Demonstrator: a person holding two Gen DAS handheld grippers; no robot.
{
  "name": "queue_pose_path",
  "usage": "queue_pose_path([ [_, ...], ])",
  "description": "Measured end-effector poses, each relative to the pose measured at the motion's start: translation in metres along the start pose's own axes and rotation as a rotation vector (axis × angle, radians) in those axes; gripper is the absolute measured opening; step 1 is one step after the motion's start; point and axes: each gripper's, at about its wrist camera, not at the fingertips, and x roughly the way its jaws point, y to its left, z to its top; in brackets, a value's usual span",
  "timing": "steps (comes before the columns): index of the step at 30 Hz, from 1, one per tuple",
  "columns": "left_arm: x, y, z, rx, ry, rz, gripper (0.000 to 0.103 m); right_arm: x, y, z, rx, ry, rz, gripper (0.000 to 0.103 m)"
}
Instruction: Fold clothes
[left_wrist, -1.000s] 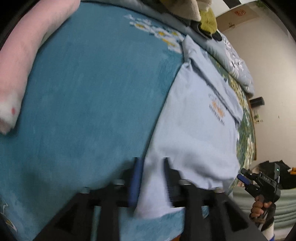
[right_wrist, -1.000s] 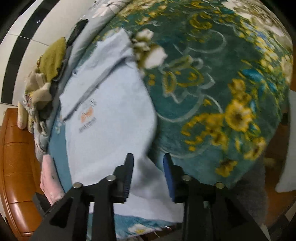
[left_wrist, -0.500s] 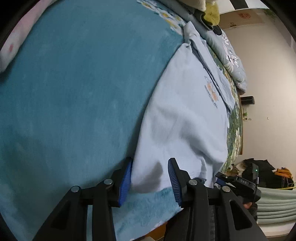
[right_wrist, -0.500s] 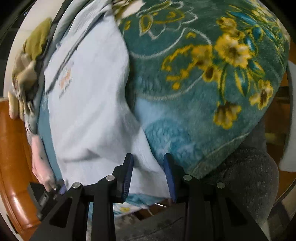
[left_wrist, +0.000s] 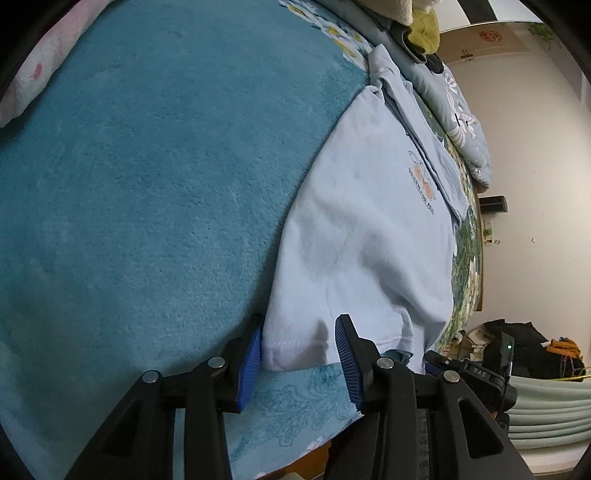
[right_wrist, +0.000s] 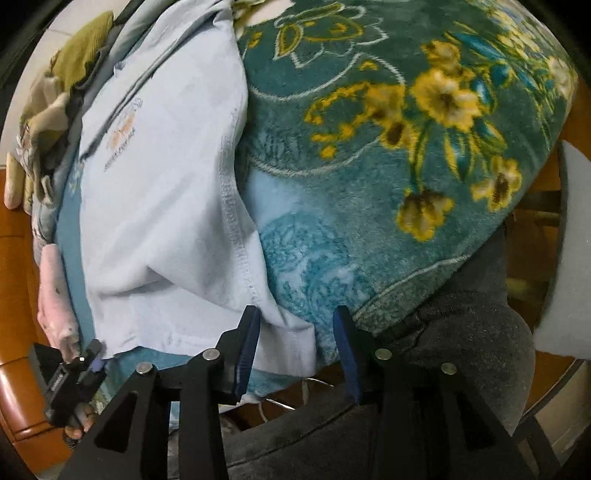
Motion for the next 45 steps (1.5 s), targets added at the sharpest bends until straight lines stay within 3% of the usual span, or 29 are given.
queue_pose_path([
  [1,-0.001,0.000,0.000,-0.001,-0.002,0.006,0.028,0.000,0.004,-0.001,-0.010,0.002,-0.003,0.042],
  [4,-0.003,0.001,-0.002,-0.003,-0.007,0.025,0.008,0.000,0.015,-0.004,-0.045,-0.005,0.014,0.009],
  [5,-0.009,-0.002,0.000,0.002,-0.027,0.016,0.006,-0.001,0.019,-0.004,-0.060,-0.010,0.012,0.007],
  [9,-0.049,-0.020,0.008,0.032,-0.126,-0.049,0.005,-0.033,0.033,-0.005,-0.095,-0.110,0.057,0.006],
  [15,-0.132,-0.065,0.013,0.154,-0.235,-0.180,0.005,-0.138,0.060,-0.023,-0.211,-0.343,0.202,0.006],
  [20,-0.165,-0.064,-0.028,0.207,-0.218,-0.166,0.003,-0.183,0.055,-0.082,-0.285,-0.432,0.263,0.005],
  [23,-0.176,-0.049,-0.052,0.202,-0.187,-0.158,0.003,-0.190,0.038,-0.118,-0.278,-0.420,0.316,0.005],
  [25,-0.175,-0.041,-0.053,0.176,-0.163,-0.147,0.003,-0.186,0.026,-0.125,-0.262,-0.400,0.336,0.005],
  [30,-0.151,-0.043,-0.024,0.095,-0.158,-0.141,0.003,-0.169,0.024,-0.100,-0.227,-0.349,0.328,0.005],
  [36,-0.135,-0.088,0.042,0.145,-0.232,-0.136,0.004,-0.172,0.032,-0.045,-0.142,-0.350,0.336,0.005],
  [41,-0.102,-0.129,0.112,0.176,-0.265,-0.090,0.004,-0.164,0.038,0.026,-0.079,-0.337,0.331,0.005],
  [45,-0.063,-0.143,0.165,0.120,-0.240,-0.057,0.004,-0.146,0.041,0.091,-0.028,-0.296,0.305,0.005],
])
